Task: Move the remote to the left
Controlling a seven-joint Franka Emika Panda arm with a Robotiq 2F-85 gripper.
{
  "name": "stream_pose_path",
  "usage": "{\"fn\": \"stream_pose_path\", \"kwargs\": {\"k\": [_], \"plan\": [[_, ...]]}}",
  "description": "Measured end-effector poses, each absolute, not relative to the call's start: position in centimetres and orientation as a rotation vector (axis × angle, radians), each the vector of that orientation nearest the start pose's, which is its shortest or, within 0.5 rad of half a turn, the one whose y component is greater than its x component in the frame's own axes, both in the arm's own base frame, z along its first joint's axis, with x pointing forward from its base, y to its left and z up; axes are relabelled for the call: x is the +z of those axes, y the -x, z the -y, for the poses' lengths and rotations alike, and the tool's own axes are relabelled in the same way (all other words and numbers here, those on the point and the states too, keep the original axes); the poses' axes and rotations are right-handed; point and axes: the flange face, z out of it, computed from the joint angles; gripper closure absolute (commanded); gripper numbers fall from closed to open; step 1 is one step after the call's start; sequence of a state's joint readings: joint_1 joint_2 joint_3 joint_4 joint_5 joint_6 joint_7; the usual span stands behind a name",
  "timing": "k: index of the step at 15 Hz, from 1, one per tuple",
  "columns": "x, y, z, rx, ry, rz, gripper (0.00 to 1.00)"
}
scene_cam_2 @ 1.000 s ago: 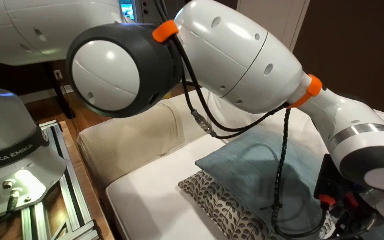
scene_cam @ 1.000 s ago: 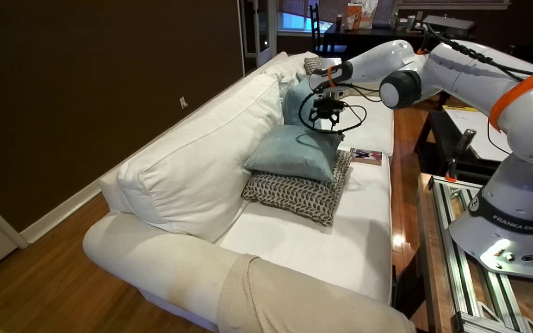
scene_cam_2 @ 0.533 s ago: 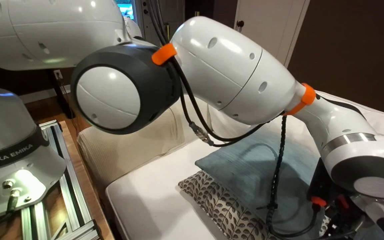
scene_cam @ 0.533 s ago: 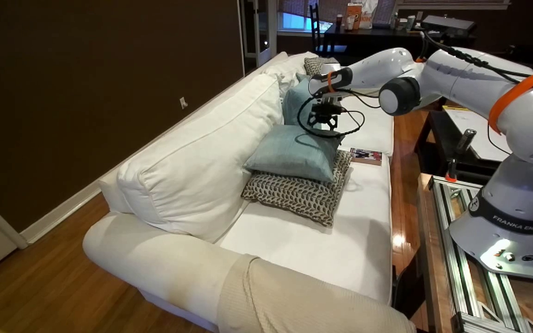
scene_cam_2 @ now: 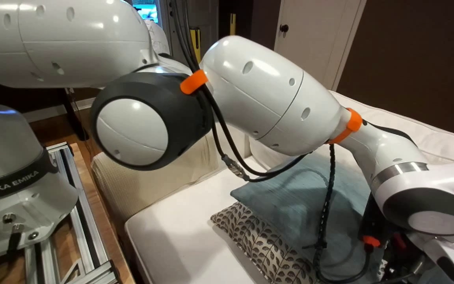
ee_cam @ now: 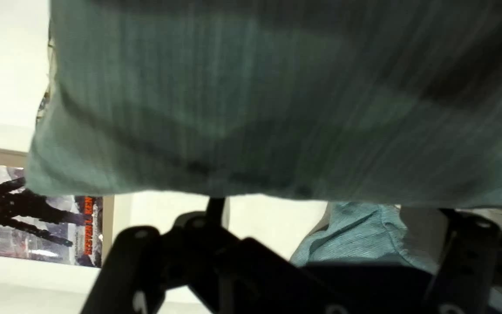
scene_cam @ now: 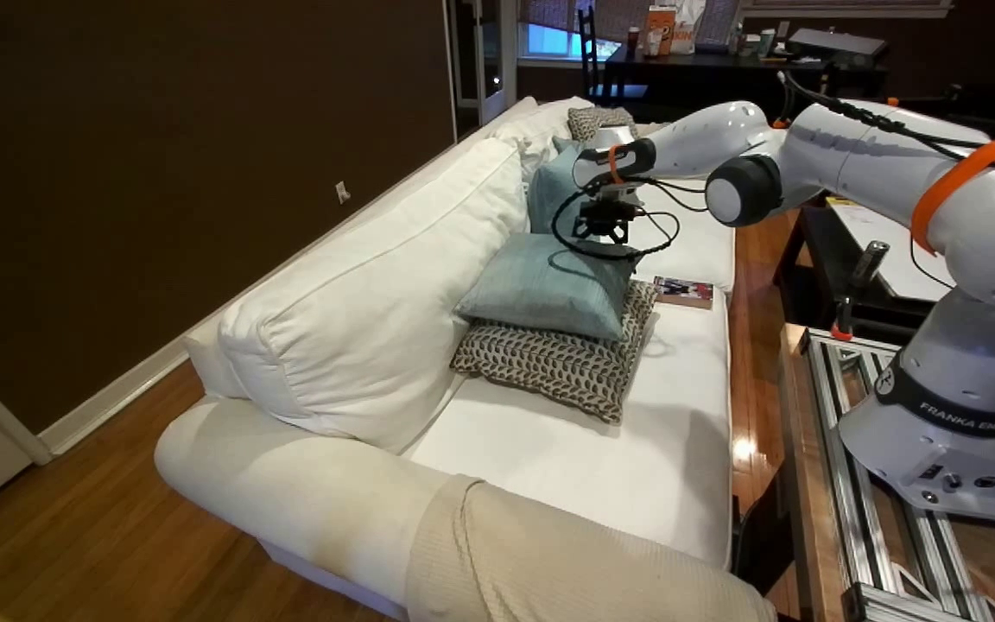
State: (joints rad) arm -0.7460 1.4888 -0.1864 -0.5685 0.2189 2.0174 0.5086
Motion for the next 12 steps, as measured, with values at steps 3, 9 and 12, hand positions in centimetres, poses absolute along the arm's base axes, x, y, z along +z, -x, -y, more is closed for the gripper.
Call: {"fn": "stream_pose_path", "kwargs": {"k": [3,9,12], "plan": [[5.9,-54.8,56.5,-0.006,2.458,-1.972,0.0],[4.2,-54.9,55.7,-0.021,2.492,-1.963,0.0],[3.8,-54.8,55.5,-0.008,2.483,-1.962,0.0]]}}
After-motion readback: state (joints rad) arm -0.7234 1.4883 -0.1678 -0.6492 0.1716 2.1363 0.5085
